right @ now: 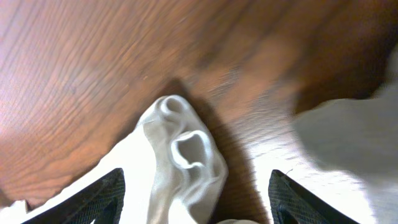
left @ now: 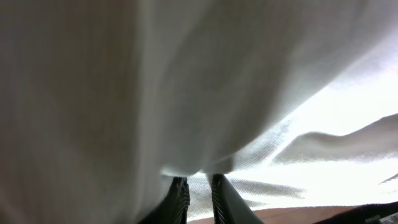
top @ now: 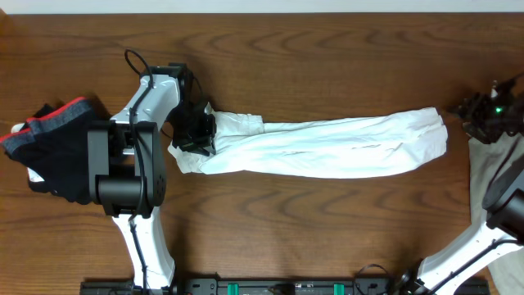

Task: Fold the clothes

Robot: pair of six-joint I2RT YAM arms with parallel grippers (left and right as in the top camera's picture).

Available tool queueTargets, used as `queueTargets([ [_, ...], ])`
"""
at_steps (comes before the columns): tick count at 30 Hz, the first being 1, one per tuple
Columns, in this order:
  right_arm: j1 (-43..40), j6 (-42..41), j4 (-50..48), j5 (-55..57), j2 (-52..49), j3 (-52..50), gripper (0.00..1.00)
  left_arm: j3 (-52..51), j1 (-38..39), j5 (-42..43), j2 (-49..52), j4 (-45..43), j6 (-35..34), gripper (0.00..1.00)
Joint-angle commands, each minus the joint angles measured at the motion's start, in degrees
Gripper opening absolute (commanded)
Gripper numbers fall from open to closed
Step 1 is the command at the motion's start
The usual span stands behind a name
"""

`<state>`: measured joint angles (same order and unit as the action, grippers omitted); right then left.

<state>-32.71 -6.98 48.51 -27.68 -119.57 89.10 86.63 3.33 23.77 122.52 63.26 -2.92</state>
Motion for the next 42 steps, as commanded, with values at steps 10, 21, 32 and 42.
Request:
queueTargets([
  [10, 3.76, 0.39, 0.61, 1.77, 0.35, -0.52, 0.71, -0.33, -0.04, -0.50, 0.22, 0.02, 0.52, 0.17],
  [21, 4.04, 0.44, 4.09, 1.81, 0.31, -0.81, 0.63, -0.33, -0.04, -0.50, 0.22, 0.02, 0.52, 0.17],
  [32, 4.28, 1.05, 4.83, 3.93, 0.28, -2.60, 0.39, -0.33, -0.04, -0.50, 0.22, 0.04, 0.52, 0.17],
  [42, 4.15, 2.23, 3.82, 3.67, 0.31, -3.13, 0.01, 0.24, -0.04, -0.46, 0.07, 0.90, 0.52, 0.17],
])
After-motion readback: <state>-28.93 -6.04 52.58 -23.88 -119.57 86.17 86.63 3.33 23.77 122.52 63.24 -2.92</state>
